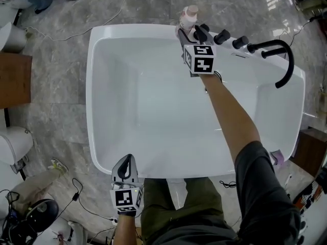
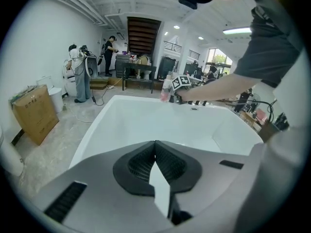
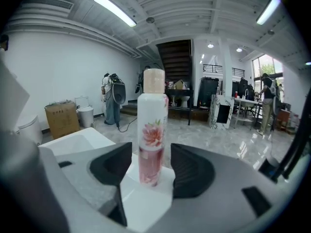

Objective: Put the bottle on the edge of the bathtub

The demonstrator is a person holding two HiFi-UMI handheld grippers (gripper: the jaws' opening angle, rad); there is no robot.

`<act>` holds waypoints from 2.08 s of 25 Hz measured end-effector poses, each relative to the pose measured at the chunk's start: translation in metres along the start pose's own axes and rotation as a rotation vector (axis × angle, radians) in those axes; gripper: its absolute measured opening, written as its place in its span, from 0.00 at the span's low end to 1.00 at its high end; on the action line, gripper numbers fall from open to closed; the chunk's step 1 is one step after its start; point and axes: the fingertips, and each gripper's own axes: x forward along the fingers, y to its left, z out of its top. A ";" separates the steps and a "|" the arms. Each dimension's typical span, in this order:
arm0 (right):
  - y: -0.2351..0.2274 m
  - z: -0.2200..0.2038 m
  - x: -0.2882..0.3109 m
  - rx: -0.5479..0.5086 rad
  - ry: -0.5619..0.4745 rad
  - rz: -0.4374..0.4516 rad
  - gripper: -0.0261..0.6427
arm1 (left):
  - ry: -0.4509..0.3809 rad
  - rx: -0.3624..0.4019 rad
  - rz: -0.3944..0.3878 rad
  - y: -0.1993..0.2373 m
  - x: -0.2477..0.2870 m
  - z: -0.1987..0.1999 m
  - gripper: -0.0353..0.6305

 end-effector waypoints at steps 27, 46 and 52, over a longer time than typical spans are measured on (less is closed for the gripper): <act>0.042 0.149 -0.303 0.025 -0.103 0.094 0.27 | -0.305 0.125 -0.016 -0.071 -0.130 0.205 0.06; 0.065 0.208 -0.456 -0.013 -0.188 0.092 0.09 | -0.449 0.164 -0.084 -0.112 -0.202 0.275 0.06; 0.082 0.205 -0.500 -0.023 -0.192 0.111 0.04 | -0.464 0.177 -0.114 -0.122 -0.223 0.275 0.06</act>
